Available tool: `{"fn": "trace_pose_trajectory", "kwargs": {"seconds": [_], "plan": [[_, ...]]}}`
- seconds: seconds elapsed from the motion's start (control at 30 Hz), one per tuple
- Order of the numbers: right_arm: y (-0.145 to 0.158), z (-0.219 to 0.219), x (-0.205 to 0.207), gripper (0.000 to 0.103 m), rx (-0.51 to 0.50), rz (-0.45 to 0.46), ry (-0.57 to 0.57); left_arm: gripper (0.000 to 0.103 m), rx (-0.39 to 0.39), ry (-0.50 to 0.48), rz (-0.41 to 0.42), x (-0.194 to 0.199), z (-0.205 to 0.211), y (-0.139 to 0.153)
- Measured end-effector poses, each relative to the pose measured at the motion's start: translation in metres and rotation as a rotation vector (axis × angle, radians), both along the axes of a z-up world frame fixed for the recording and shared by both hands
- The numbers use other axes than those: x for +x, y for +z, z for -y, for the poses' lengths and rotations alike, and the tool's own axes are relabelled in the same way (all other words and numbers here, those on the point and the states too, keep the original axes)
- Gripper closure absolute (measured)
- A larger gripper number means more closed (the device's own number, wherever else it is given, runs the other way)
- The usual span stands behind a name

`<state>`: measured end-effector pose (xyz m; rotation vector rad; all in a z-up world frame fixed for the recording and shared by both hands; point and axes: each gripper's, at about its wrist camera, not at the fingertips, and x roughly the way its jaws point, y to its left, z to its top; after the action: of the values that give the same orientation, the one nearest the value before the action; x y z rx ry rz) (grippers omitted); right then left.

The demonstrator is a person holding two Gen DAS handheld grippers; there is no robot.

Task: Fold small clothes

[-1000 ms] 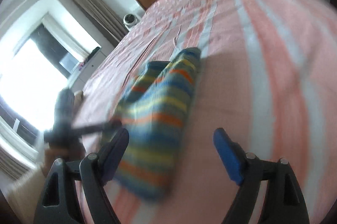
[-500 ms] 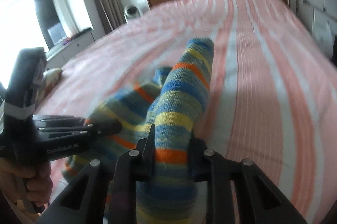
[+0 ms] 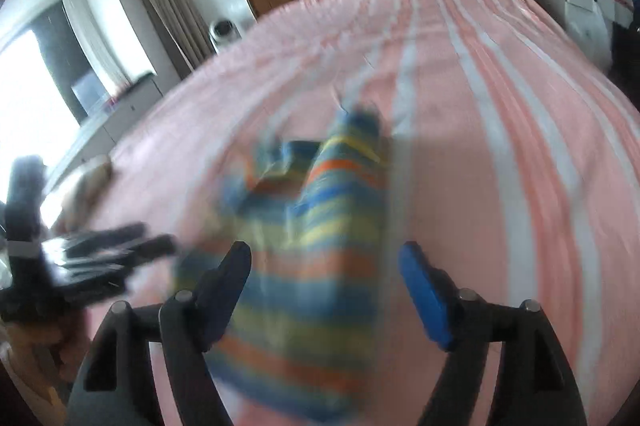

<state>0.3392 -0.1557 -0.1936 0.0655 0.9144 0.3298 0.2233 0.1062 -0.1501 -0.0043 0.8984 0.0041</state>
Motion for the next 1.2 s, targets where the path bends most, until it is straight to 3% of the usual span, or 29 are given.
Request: {"fn": "trace_pose_trajectory", "kwargs": {"seconds": [0.07,0.1,0.27,0.33,0.43,0.53,0.7,0.83,0.93,1.03,1.2], "plan": [[-0.002,0.016,-0.024,0.013,-0.064,0.006,0.001,0.012,0.066,0.039,0.053,-0.030,0.001,0.004],[0.000,0.023,-0.040,0.012,-0.092,0.014,0.001,0.003,0.109,0.073,0.100,-0.049,0.005,0.010],[0.038,0.036,-0.118,0.008,-0.191,0.148,0.020,0.000,0.262,0.212,0.364,-0.126,0.034,0.052],[0.062,0.038,-0.152,0.003,-0.183,0.227,0.002,0.000,0.304,0.302,0.394,-0.151,0.048,0.069],[0.087,0.039,-0.188,0.000,-0.161,0.310,-0.027,0.000,0.329,0.270,0.440,-0.180,0.064,0.087],[0.098,0.040,-0.209,0.000,-0.107,0.301,-0.020,0.000,0.327,0.228,0.382,-0.197,0.073,0.092],[0.123,0.031,-0.234,0.001,-0.063,0.324,0.025,0.000,0.189,0.140,0.294,-0.218,0.081,0.099],[0.142,0.016,-0.245,0.000,-0.162,0.294,0.029,0.000,0.115,0.110,0.245,-0.227,0.084,0.107],[0.143,0.012,-0.250,0.000,-0.206,0.238,0.020,0.000,0.116,0.124,0.228,-0.231,0.087,0.116],[0.145,0.015,-0.257,0.000,-0.173,0.184,0.004,0.000,0.122,0.138,0.216,-0.233,0.090,0.119],[0.140,0.020,-0.257,0.000,-0.183,0.174,-0.034,0.000,0.103,0.135,0.166,-0.229,0.094,0.110]]}}
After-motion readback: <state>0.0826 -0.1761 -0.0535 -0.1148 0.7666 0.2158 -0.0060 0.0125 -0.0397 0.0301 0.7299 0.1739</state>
